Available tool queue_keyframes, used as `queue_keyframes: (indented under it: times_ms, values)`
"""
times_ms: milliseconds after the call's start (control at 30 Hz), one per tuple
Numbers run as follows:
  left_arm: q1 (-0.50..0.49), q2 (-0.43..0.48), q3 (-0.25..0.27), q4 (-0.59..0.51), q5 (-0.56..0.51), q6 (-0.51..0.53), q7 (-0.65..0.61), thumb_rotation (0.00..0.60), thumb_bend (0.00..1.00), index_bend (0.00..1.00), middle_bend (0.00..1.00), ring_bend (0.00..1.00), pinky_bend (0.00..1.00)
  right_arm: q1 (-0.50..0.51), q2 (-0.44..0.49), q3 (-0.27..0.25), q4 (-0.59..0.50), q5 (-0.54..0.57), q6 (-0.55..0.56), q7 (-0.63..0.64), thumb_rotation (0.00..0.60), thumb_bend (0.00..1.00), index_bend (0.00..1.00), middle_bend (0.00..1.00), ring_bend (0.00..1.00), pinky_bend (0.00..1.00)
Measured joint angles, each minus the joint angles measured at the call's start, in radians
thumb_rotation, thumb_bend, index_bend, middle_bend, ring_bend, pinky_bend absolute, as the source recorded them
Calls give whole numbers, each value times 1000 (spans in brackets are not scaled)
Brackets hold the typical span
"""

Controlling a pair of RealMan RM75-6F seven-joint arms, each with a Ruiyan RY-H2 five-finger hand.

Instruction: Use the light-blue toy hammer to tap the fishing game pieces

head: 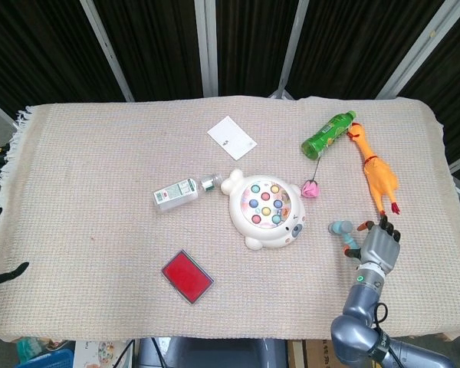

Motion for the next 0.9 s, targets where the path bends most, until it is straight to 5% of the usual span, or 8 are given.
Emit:
queue_keyframes:
  times_ms: [900]
  values:
    - [-3,-11,-4,-1,-5,5,21,600,6,8,0,0,0,53,-50,24,108,32,-32,13,600,268,477,46,44,0]
